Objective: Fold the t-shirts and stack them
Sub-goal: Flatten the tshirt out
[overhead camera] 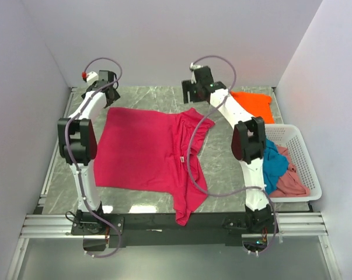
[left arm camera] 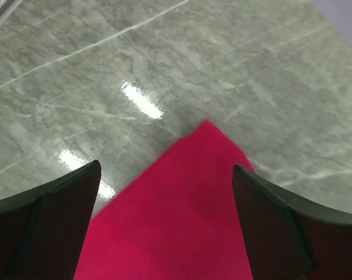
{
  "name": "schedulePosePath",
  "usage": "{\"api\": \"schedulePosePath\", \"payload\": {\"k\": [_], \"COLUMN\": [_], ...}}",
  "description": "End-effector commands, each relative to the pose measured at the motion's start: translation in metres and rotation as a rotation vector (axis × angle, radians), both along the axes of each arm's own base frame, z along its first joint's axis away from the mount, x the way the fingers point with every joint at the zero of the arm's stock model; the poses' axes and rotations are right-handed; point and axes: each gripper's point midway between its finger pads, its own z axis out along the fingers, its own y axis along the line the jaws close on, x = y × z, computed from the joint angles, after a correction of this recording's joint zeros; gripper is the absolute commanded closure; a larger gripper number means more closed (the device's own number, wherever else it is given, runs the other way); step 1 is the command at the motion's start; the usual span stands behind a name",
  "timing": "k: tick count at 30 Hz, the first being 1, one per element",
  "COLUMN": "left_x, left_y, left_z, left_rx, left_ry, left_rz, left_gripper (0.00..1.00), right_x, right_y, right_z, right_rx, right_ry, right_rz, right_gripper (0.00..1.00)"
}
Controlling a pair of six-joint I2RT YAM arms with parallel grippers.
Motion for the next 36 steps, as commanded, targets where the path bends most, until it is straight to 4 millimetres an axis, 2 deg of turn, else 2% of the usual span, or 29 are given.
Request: {"api": "schedulePosePath", "payload": {"k": [1,2,3,4,5,6,7,8,9,10,12,17,19,20,21,24,29,31,32,33,35,36], "left_x": [-0.011,-0.02,-0.028,-0.043,-0.05,-0.057,-0.073,-0.073,-0.077,-0.084,-0.086,-0.078,-0.072,-0.07,-0.068,-0.062,-0.058,-0.058,-0.058,-0.057,-0.057,-0.055], "left_y": [-0.012,-0.015,-0.017,-0.019,-0.027,-0.031,-0.035,-0.042,-0.046,-0.049,-0.053,-0.058,-0.062,-0.062,-0.062,-0.056,-0.05,-0.047,-0.045,-0.043,-0.042,-0.039], "left_z": [0.067,0.076,0.073,0.053,0.059,0.053,0.03,0.033,0.025,0.01,-0.002,-0.027,-0.03,-0.04,-0.043,-0.055,-0.078,-0.087,-0.09,-0.091,-0.099,-0.098], "left_rx": [-0.059,-0.083,-0.102,-0.116,-0.16,-0.182,-0.204,-0.24,-0.258,-0.272,-0.29,-0.301,-0.311,-0.306,-0.302,-0.282,-0.291,-0.287,-0.282,-0.283,-0.291,-0.289], "left_ry": [-0.147,-0.168,-0.163,-0.115,-0.141,-0.133,-0.085,-0.117,-0.11,-0.081,-0.047,0.002,-0.004,0.019,0.024,0.057,0.113,0.135,0.139,0.14,0.162,0.165], "left_rz": [-0.02,-0.023,-0.027,-0.029,-0.049,-0.056,-0.066,-0.09,-0.101,-0.113,-0.123,-0.158,-0.181,-0.185,-0.184,-0.174,-0.156,-0.142,-0.136,-0.132,-0.123,-0.115], "left_gripper": [0.01,0.01,0.01,0.01,0.01,0.01,0.01,0.01,0.01,0.01,0.01,0.01,0.01,0.01,0.01,0.01,0.01,0.01,0.01,0.01,0.01,0.01], "right_x": [-0.046,-0.058,-0.07,-0.096,-0.111,-0.134,-0.146,-0.156,-0.17,-0.175,-0.183,-0.177,-0.167,-0.164,-0.159,-0.146,-0.131,-0.121,-0.107,-0.103,-0.09,-0.077], "right_y": [0.013,0.015,0.022,0.02,0.024,0.025,0.028,0.029,0.03,0.03,0.026,0.027,0.026,0.025,0.022,0.006,-0.02,-0.024,-0.026,-0.027,-0.026,-0.03], "right_z": [0.07,0.069,0.068,0.053,0.044,0.018,0.018,0.009,-0.006,-0.013,-0.027,-0.051,-0.065,-0.071,-0.082,-0.095,-0.108,-0.11,-0.1,-0.113,-0.115,-0.119], "right_rx": [0.06,0.092,0.157,0.212,0.243,0.265,0.301,0.309,0.316,0.317,0.297,0.268,0.237,0.226,0.206,0.187,0.139,0.141,0.154,0.139,0.14,0.117], "right_ry": [-0.083,-0.069,-0.05,0.031,0.077,0.162,0.184,0.21,0.253,0.273,0.311,0.347,0.361,0.371,0.395,0.421,0.455,0.47,0.455,0.478,0.5,0.52], "right_rz": [-0.028,-0.034,-0.02,-0.052,-0.044,-0.028,-0.036,-0.038,-0.026,-0.034,-0.053,-0.051,-0.055,-0.062,-0.081,-0.139,-0.177,-0.159,-0.152,-0.123,-0.108,-0.104], "right_gripper": [0.2,0.2,0.2,0.19,0.19,0.18,0.18,0.17,0.17,0.17,0.17,0.16,0.16,0.16,0.16,0.17,0.16,0.16,0.17,0.17,0.17,0.17]}}
